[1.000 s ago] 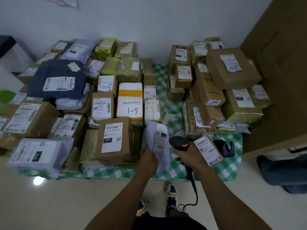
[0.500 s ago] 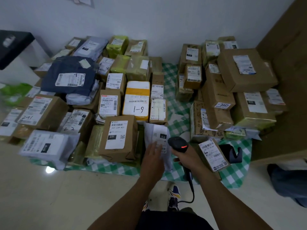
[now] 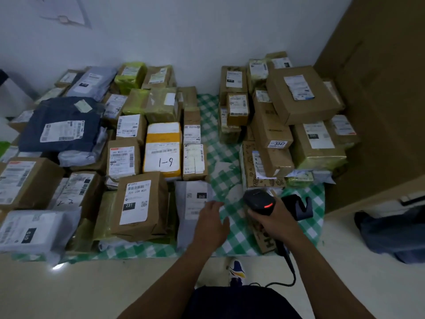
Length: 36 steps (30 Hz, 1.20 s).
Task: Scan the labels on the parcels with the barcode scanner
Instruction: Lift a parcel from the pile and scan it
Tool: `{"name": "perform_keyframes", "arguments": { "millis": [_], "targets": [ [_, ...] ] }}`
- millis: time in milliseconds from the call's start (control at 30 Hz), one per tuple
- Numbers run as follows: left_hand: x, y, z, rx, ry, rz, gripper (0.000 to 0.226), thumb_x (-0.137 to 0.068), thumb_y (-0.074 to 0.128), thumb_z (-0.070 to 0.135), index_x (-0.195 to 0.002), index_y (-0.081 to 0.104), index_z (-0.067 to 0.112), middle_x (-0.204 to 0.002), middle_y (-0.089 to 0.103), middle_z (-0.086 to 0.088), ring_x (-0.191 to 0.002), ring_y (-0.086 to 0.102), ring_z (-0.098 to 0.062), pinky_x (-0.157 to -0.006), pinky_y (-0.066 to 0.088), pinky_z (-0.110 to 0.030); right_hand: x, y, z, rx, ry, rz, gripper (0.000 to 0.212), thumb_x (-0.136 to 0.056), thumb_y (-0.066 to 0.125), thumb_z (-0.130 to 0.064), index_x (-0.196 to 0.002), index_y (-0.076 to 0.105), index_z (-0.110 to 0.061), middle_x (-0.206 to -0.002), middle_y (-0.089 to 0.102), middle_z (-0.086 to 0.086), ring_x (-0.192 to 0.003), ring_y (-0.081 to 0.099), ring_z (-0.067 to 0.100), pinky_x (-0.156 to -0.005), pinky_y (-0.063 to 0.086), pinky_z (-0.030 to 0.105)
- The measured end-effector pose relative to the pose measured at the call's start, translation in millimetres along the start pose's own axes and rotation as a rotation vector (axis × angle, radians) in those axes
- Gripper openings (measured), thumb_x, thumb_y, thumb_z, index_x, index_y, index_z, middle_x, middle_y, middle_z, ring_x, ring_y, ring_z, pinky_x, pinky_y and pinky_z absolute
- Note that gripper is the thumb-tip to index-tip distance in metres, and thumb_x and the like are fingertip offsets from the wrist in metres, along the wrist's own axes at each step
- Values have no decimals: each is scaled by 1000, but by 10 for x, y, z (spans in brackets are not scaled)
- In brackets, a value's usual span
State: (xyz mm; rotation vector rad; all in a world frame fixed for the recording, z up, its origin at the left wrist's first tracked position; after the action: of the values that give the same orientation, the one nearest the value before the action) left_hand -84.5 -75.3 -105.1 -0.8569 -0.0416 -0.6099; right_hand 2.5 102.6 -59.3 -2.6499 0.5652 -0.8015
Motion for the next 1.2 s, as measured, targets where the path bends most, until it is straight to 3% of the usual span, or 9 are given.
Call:
{"name": "perform_keyframes", "arguments": {
  "millis": [167, 333, 433, 533, 667, 867, 1000, 1067, 1200],
  "targets": [
    [-133, 486, 664, 427, -177, -200, 40, -96, 73, 20, -129, 52, 21, -121, 53, 6, -104, 56, -11, -75, 45, -8, -57, -529, 368, -9, 76, 98, 31, -88, 81, -29, -115, 64, -26, -93, 74, 3, -72, 74, 20, -79, 63, 49],
    [-265, 965, 751, 462, -277, -266, 39, -85, 82, 24, -120, 64, 19, -123, 66, 11, -118, 64, -13, -96, 52, -32, -202, -818, 709, 21, 128, 127, 61, -86, 83, -38, -139, 55, -26, -115, 66, -2, -103, 64, 21, -88, 50, 36],
    [-228, 1117, 659, 441, -291, -268, 36, -88, 72, 42, -121, 60, 39, -122, 68, 11, -114, 66, -16, -99, 56, -43, -299, -830, 825, 18, 126, 89, 60, -85, 83, -38, -138, 58, -26, -122, 67, 0, -112, 64, 23, -95, 53, 40],
    [-61, 999, 712, 547, -361, -203, 14, -108, 50, 37, -112, 44, 49, -114, 59, 14, -109, 63, -15, -102, 54, -42, -365, -818, 873, 10, 150, 45, 55, -86, 82, -38, -135, 57, -28, -119, 67, -2, -108, 65, 22, -94, 57, 47],
    [56, 1130, 628, 666, -398, -288, 40, -97, 66, 35, -128, 51, 54, -123, 68, 15, -116, 66, -17, -104, 53, -42, -425, -768, 910, -34, 164, 22, 59, -84, 83, -44, -135, 57, -32, -112, 68, -10, -99, 66, 13, -92, 58, 45],
    [-12, 1023, 448, 756, -291, -143, 58, -99, 68, 28, -149, 41, 37, -134, 66, 6, -114, 69, -8, -94, 59, -33, -372, -526, 683, -86, 85, -83, 38, -88, 82, -34, -118, 60, -39, -117, 69, -8, -112, 65, 17, -98, 54, 41],
    [72, 816, 388, 765, -210, -85, 82, -89, 70, 58, -157, 26, 44, -144, 60, 6, -125, 64, -13, -100, 57, -44, -342, -541, 495, -195, 45, -59, 45, -88, 82, -30, -127, 60, -33, -113, 71, -10, -101, 68, 9, -81, 59, 35],
    [119, 692, 401, 781, -180, -43, 75, -95, 68, 49, -156, 26, 44, -142, 61, 5, -123, 66, -12, -95, 59, -39, -304, -570, 327, -229, 4, -66, 44, -90, 81, -26, -127, 58, -32, -110, 70, -13, -93, 67, 3, -70, 58, 27],
    [135, 470, 354, 810, -118, 62, 61, -101, 64, 20, -141, 31, 54, -129, 66, 5, -112, 70, -7, -84, 59, -26, -254, -597, -17, -234, -98, -90, 46, -90, 80, -28, -131, 58, -33, -116, 68, -15, -104, 64, 4, -84, 59, 34]
  ]
}}
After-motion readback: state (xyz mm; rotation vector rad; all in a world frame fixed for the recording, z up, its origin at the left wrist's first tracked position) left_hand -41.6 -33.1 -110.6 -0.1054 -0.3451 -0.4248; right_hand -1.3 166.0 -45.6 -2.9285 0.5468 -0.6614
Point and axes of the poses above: each hand's wrist, its own x-axis away from the middle knuckle, its own y-axis out of the palm, z = x × y, the point moved 7 cm from there along -x, towards the middle knuckle
